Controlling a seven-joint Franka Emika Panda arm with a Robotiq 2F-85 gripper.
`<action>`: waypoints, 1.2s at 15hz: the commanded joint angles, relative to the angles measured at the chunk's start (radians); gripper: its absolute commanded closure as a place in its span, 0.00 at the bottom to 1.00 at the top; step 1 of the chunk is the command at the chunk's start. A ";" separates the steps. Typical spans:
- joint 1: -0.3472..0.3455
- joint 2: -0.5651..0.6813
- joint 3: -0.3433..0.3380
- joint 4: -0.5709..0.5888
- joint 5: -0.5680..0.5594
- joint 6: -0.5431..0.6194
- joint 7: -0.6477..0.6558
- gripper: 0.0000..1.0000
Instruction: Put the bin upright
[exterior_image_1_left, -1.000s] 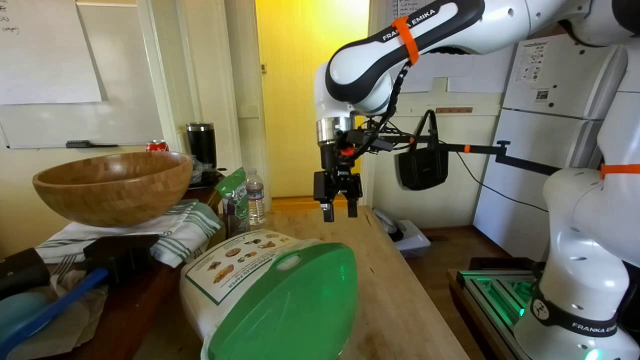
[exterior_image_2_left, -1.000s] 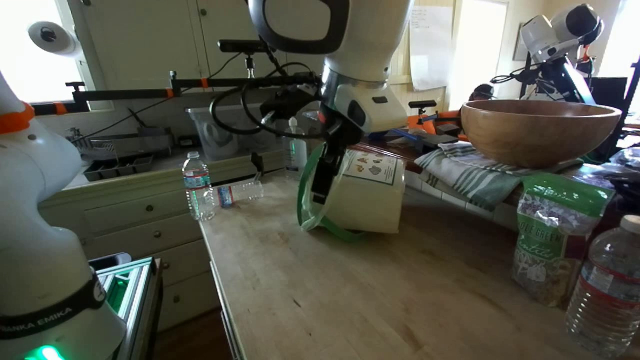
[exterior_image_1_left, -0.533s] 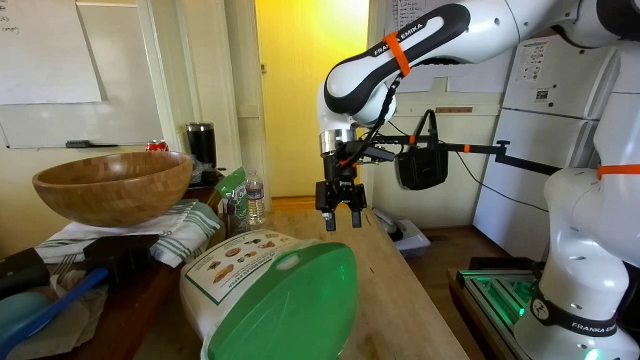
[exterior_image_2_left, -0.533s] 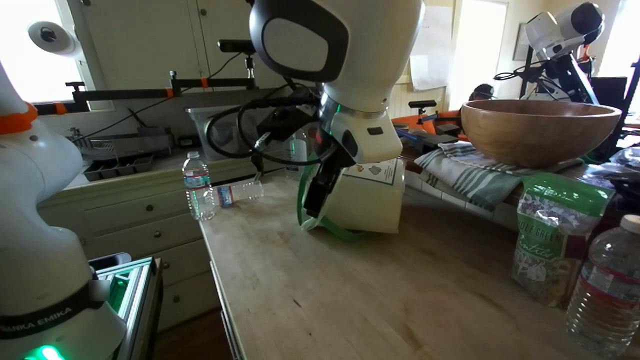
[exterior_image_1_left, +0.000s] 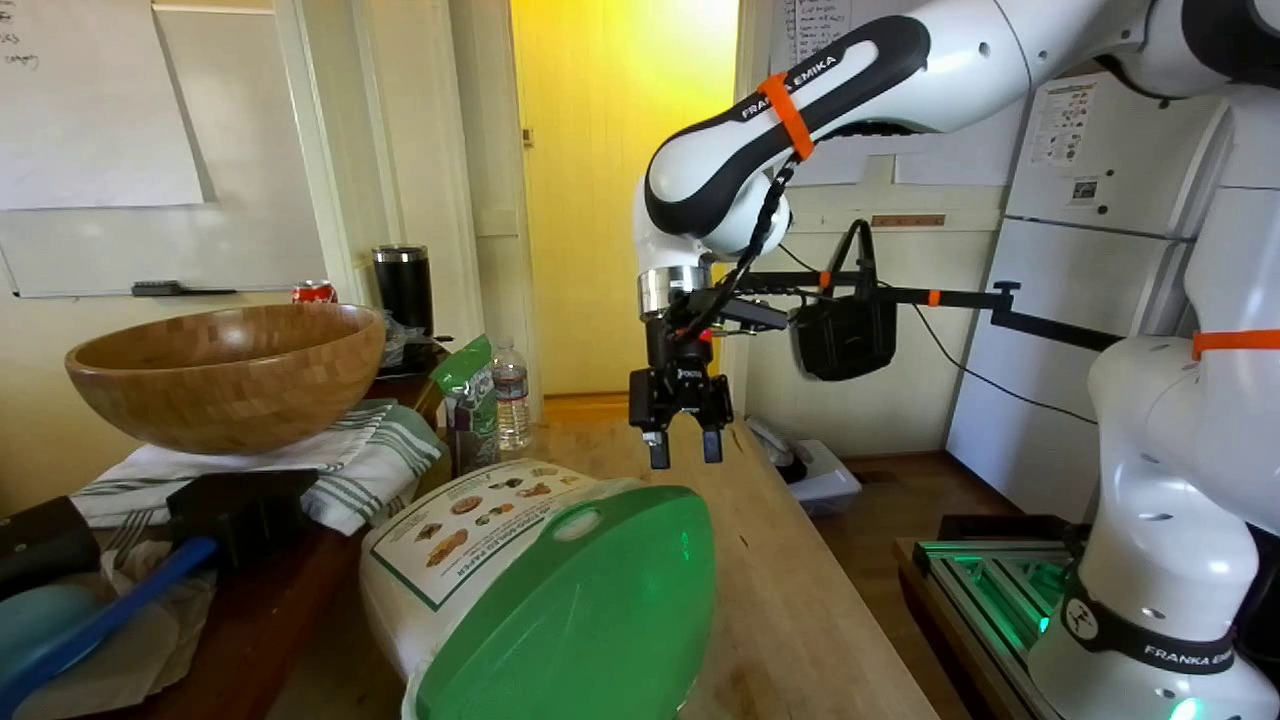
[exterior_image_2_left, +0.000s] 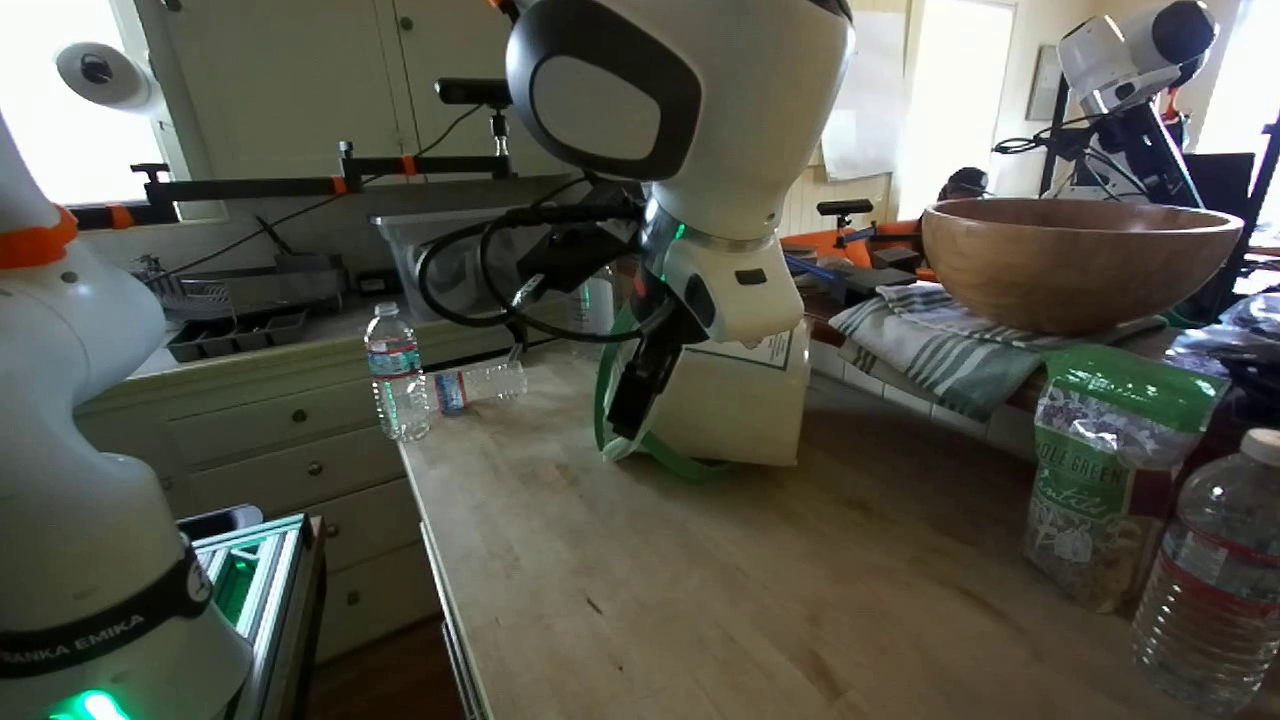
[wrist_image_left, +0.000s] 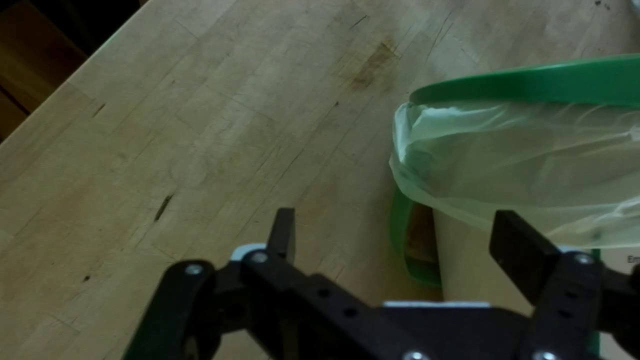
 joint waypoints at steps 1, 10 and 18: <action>-0.006 0.018 0.001 0.009 0.008 -0.005 0.000 0.00; -0.031 0.149 -0.008 0.033 0.089 0.004 -0.105 0.00; -0.052 0.291 0.011 0.093 0.191 0.002 -0.196 0.00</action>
